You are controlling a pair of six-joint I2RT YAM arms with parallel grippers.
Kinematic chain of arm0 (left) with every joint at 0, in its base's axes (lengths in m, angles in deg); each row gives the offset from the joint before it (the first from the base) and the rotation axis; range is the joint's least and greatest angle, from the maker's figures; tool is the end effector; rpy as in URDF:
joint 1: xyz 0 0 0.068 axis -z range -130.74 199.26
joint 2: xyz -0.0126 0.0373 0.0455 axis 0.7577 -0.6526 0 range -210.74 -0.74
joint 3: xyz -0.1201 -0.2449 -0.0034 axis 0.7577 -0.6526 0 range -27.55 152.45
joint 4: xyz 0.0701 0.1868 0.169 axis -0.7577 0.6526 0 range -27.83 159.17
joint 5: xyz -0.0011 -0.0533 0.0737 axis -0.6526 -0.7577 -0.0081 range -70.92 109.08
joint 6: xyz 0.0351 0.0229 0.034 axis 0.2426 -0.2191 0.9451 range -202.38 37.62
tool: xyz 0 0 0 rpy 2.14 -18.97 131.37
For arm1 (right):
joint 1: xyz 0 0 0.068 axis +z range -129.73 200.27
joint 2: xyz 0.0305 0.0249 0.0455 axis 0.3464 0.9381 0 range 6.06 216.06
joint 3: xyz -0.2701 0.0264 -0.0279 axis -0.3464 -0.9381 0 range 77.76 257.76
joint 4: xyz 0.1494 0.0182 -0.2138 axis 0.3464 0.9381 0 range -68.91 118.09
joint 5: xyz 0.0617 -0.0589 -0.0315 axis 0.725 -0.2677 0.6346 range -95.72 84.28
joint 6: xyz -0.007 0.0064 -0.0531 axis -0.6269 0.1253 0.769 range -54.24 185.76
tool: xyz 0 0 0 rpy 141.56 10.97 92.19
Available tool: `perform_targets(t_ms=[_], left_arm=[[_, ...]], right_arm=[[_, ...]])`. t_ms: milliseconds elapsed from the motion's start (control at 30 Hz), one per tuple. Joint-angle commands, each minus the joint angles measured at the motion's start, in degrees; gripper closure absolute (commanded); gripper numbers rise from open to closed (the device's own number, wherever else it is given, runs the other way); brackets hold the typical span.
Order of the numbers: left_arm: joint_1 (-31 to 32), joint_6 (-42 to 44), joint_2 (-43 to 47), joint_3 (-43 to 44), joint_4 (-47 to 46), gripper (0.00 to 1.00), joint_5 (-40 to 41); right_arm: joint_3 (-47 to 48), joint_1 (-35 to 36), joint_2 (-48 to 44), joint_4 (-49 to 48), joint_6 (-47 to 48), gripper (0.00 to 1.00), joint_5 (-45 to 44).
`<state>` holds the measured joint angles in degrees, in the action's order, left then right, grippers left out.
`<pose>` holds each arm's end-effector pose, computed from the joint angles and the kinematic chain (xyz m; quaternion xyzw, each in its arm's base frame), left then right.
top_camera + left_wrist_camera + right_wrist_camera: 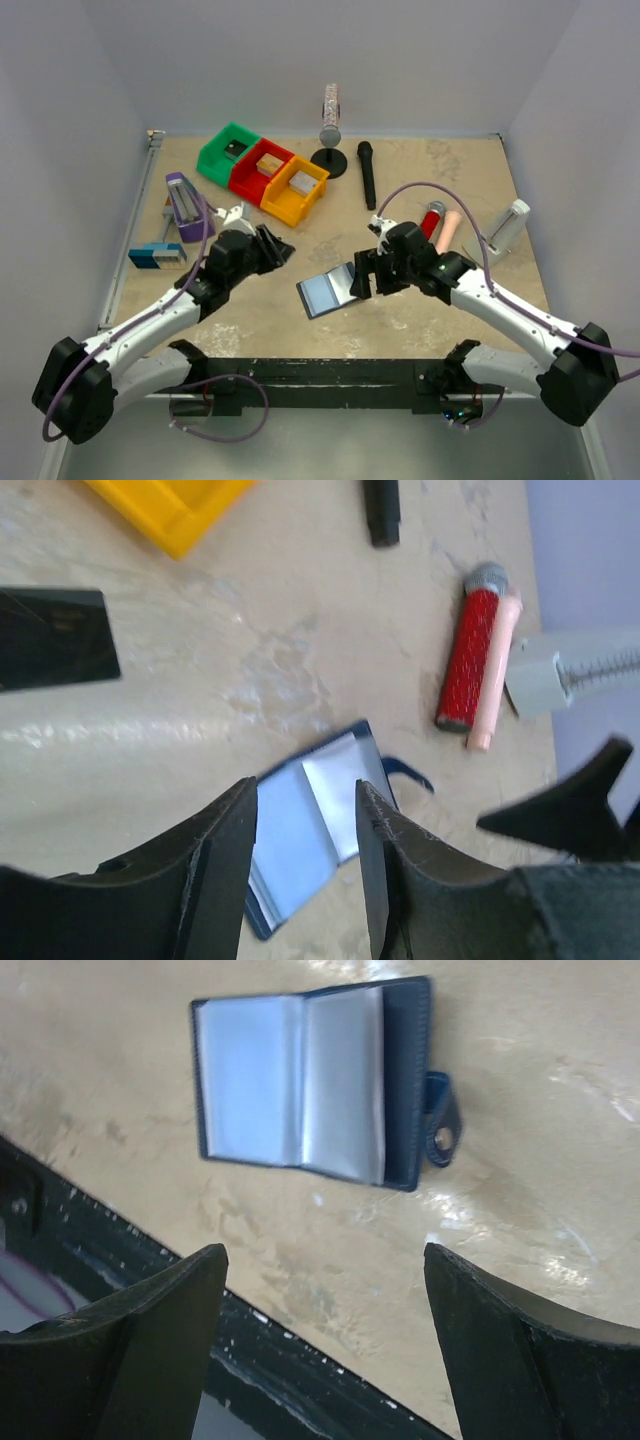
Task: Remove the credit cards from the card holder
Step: Place the credit card at the center of the board.
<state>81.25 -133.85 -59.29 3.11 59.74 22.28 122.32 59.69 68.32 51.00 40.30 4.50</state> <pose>0.1926 -0.1181 0.2300 -0.1577 0.8304 -0.3376 0.4141 0.1676 0.1461 0.2492 -0.1449 0.9178 0.2633 0.2593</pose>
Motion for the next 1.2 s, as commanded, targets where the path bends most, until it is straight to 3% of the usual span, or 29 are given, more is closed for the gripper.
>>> perform_targets(t_ms=[0,133,600,800,1033,1167], left_arm=[[11.1,-1.3,2.2,-4.9,2.0,0.53,7.2],[16.6,-1.4,1.3,-8.8,0.2,0.53,8.8],[16.9,-3.7,8.9,-17.1,-4.4,0.54,7.3],[17.0,-3.7,9.8,-17.2,-5.1,0.54,6.2],[16.9,-2.7,9.2,-17.6,-7.5,0.54,5.2],[16.9,-1.8,5.8,-16.2,-9.2,0.54,3.7]], right_arm=[[-1.3,-6.9,2.9,-5.2,-5.4,0.17,-3.0],[0.3,-8.3,9.0,-6.7,-4.4,0.2,-2.5],[6.5,-8.9,21.5,-5.2,-2.5,0.38,-2.5],[9.8,-9.3,25.9,-4.0,-0.7,0.64,-2.0],[6.7,-9.3,23.2,-3.2,-0.3,0.97,-1.2],[2.8,-9.2,20.0,-4.3,-2.1,1.0,-0.6]])
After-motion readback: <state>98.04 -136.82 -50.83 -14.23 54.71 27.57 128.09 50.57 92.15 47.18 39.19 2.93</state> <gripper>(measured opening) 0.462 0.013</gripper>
